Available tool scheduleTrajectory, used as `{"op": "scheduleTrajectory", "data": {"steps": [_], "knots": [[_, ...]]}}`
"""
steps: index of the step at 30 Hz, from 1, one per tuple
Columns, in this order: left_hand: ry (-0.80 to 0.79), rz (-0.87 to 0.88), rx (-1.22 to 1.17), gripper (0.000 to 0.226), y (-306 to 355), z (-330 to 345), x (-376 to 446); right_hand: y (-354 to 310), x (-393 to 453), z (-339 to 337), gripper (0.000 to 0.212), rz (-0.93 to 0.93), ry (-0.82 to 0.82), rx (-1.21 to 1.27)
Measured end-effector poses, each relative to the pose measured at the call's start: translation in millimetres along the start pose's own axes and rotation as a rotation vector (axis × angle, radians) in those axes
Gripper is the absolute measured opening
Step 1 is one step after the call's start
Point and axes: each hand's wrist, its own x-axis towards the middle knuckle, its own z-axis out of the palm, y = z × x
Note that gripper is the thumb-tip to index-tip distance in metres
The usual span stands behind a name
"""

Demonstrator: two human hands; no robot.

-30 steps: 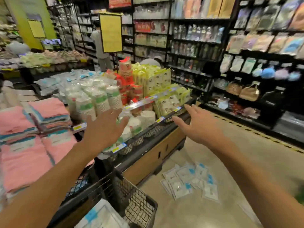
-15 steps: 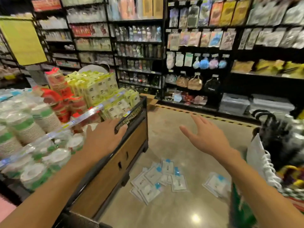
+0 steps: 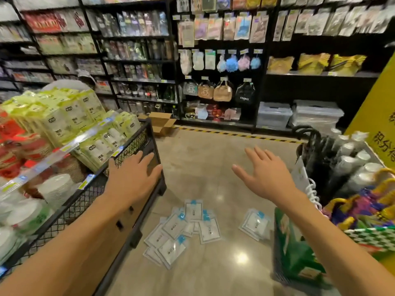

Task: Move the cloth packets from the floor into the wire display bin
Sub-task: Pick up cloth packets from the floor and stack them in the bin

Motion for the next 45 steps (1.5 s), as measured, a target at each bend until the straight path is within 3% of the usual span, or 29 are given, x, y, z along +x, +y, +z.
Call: {"op": "scheduleTrajectory", "data": {"steps": [16,28,35,40,45], "knots": [[-0.098,0.134,-0.107,0.062,10.2,84.5,200.1,13.4,143.6,59.7,0.084,0.171,-0.092,-0.046],[-0.207,0.123,-0.077,0.061,13.8,167.1,324.3,39.5,258.2,133.3,0.086,0.202,-0.161,-0.026],[-0.245,0.094,0.073,0.065,32.4,227.3,385.5,83.5,343.9,203.1,0.101,0.123,-0.13,-0.02],[-0.273,0.106,0.164,0.079,44.7,279.5,436.0,113.3,398.9,262.5,0.089,0.088,-0.179,-0.008],[-0.333,0.086,0.195,0.071,48.3,358.0,475.6,133.7,425.0,337.7,0.09,0.099,-0.24,-0.041]]}}
